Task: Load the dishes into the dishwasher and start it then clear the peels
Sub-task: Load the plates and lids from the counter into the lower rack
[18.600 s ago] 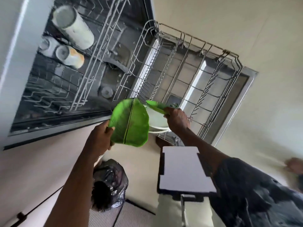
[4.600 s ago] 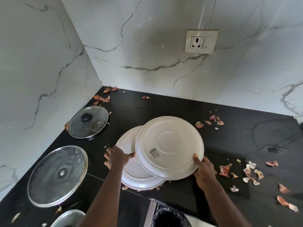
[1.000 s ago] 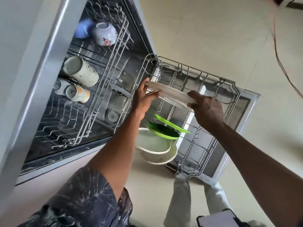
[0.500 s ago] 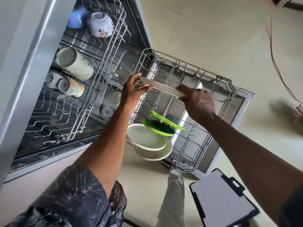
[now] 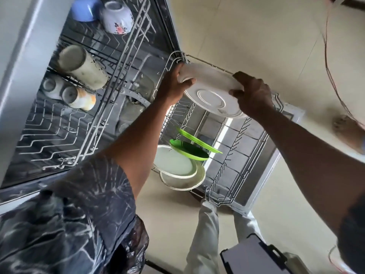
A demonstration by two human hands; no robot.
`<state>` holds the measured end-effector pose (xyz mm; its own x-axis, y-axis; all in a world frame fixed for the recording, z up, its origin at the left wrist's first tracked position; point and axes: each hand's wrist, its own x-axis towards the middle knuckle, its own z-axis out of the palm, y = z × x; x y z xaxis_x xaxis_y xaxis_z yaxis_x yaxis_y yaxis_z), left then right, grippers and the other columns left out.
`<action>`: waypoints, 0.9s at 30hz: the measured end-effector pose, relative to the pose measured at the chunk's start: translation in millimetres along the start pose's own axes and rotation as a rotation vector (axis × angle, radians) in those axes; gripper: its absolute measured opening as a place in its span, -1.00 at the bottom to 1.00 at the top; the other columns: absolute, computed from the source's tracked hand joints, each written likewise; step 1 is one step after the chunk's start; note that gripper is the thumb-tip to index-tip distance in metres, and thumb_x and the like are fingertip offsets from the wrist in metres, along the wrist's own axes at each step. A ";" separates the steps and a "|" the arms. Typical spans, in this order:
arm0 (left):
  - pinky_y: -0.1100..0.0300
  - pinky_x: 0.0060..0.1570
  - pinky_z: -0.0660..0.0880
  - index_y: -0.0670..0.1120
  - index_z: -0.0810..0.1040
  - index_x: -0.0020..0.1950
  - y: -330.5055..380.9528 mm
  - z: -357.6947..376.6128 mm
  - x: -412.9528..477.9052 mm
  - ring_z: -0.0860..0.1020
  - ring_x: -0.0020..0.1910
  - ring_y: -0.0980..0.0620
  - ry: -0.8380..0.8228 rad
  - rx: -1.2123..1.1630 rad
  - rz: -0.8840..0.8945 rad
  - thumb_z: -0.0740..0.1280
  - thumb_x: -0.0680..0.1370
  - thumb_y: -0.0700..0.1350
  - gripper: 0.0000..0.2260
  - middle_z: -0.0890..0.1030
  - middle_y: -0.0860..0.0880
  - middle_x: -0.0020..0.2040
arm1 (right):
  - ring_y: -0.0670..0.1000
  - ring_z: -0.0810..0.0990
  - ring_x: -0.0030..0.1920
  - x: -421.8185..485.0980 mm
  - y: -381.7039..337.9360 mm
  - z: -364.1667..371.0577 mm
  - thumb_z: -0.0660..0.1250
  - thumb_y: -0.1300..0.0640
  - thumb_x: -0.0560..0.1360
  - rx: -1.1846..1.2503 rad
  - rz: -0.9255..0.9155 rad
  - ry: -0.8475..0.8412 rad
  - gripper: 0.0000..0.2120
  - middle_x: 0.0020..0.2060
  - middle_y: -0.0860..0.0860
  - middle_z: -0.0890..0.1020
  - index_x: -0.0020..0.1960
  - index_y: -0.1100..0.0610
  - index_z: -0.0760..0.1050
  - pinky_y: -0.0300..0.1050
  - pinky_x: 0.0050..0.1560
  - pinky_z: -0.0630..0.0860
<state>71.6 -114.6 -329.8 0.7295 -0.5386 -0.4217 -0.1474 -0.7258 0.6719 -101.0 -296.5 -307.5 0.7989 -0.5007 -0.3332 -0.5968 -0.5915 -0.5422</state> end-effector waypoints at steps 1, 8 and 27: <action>-0.05 0.24 0.52 0.01 0.27 0.57 3.8 1.5 5.7 0.51 0.31 -0.12 -0.016 0.041 0.009 0.38 0.49 0.21 -0.29 0.48 -0.13 0.41 | 0.26 0.61 0.13 6.3 4.4 -1.7 0.40 0.08 0.54 0.007 0.003 0.004 -0.69 0.14 0.15 0.67 0.28 -0.05 0.51 -0.01 0.07 0.47; 0.19 0.14 0.42 -0.10 0.32 0.52 16.3 12.2 35.8 0.50 0.30 -0.10 -0.048 0.171 0.031 0.37 0.59 0.08 -0.44 0.50 -0.14 0.39 | 0.26 0.60 0.10 32.6 27.3 1.7 0.42 0.06 0.49 0.038 0.053 -0.037 -0.72 0.09 0.14 0.66 0.19 0.01 0.54 0.00 0.01 0.46; 0.14 0.23 0.41 -0.03 0.05 0.62 -6.5 30.4 78.0 0.47 0.35 -0.15 -0.151 0.320 -0.060 0.46 0.53 0.03 -0.20 0.40 -0.14 0.47 | 0.24 0.57 0.10 74.7 34.7 15.9 0.37 0.08 0.55 0.082 0.006 -0.144 -0.70 0.13 0.18 0.62 0.27 0.03 0.47 -0.09 -0.02 0.38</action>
<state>109.1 -164.9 -385.6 0.6400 -0.5310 -0.5554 -0.3267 -0.8423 0.4288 -60.8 -344.3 -363.5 0.8013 -0.4044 -0.4408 -0.5982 -0.5324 -0.5990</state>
